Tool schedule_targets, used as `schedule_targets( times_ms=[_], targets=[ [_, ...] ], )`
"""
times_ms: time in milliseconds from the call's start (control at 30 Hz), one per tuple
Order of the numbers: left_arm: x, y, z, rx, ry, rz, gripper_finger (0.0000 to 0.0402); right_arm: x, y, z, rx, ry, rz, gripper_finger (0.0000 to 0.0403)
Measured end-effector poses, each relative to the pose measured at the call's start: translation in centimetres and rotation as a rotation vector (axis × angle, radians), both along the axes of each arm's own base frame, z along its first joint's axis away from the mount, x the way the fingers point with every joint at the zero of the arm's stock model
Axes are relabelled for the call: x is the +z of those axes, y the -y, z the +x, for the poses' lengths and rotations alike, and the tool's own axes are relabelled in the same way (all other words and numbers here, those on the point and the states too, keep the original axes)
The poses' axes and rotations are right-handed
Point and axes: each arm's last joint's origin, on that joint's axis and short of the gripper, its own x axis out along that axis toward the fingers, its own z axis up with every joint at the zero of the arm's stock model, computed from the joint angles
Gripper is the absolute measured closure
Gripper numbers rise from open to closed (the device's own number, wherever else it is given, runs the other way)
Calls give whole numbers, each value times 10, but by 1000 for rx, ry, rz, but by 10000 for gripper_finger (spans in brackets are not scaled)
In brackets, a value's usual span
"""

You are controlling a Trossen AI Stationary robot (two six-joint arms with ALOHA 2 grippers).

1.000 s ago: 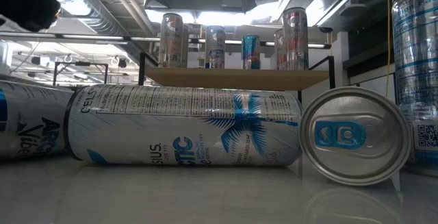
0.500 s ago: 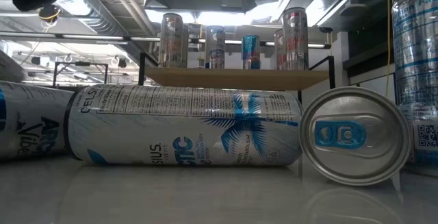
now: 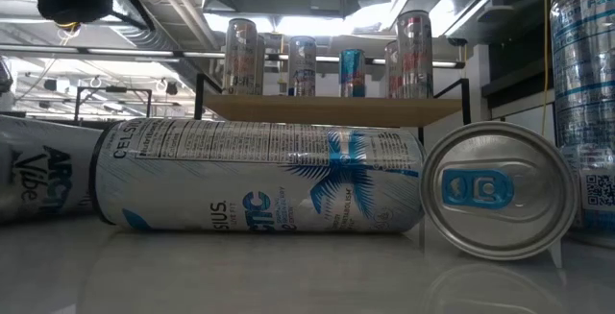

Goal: Sort soda cans
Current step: Put the white yellow soda can on the shelf and align with other white yellow soda cans

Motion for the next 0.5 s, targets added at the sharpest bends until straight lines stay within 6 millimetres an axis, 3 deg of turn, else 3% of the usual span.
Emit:
schedule_targets(
  times_ms=[500],
  targets=[
    [-37, -10, 24, -115, 28, -147, 163, 0, 0, 0, 0, -2, -1, 59]
  ],
)
